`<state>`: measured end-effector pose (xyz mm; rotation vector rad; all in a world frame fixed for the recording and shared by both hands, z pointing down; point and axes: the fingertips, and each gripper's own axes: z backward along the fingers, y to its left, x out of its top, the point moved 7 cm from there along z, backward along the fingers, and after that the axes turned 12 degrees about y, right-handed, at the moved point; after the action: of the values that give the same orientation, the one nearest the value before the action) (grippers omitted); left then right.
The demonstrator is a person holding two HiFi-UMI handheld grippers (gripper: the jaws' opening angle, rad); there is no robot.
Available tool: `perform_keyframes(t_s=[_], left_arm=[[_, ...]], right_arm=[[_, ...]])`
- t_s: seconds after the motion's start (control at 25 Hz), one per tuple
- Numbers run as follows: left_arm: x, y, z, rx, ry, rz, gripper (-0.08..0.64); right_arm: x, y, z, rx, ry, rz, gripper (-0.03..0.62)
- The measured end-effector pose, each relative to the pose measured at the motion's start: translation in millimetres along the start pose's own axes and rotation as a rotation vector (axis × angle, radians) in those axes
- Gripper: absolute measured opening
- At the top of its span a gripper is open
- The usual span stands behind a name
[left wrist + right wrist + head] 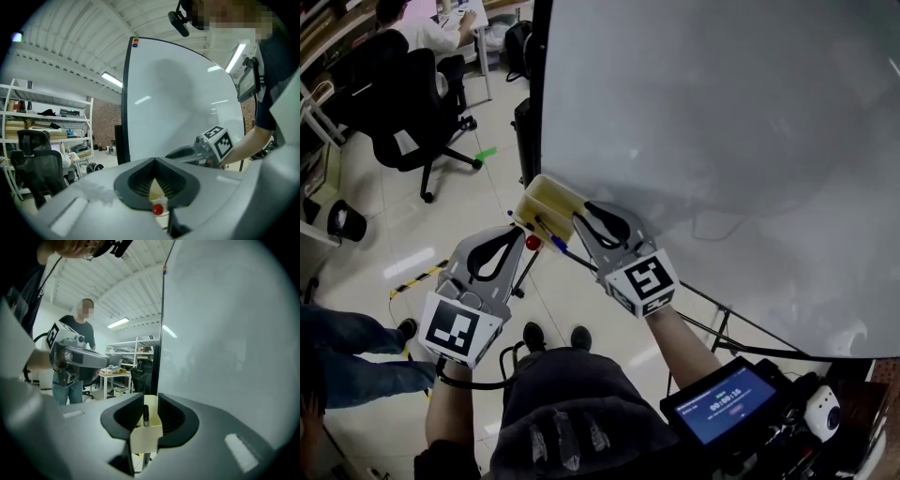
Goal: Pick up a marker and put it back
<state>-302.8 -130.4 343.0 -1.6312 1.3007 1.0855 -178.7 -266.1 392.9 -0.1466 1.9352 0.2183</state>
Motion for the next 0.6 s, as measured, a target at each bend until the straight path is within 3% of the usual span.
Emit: perform_keyframes(t_s=[0.28, 0.6], left_arm=[[13, -3, 8, -0.018, -0.029, -0.017, 0.006], [36, 1, 9, -0.088, -0.073, -0.148, 0.006]], right_arm=[[35, 2, 22, -0.047, -0.043, 0.069, 0.092], [72, 17, 41, -0.105, -0.123, 0.136, 0.092]])
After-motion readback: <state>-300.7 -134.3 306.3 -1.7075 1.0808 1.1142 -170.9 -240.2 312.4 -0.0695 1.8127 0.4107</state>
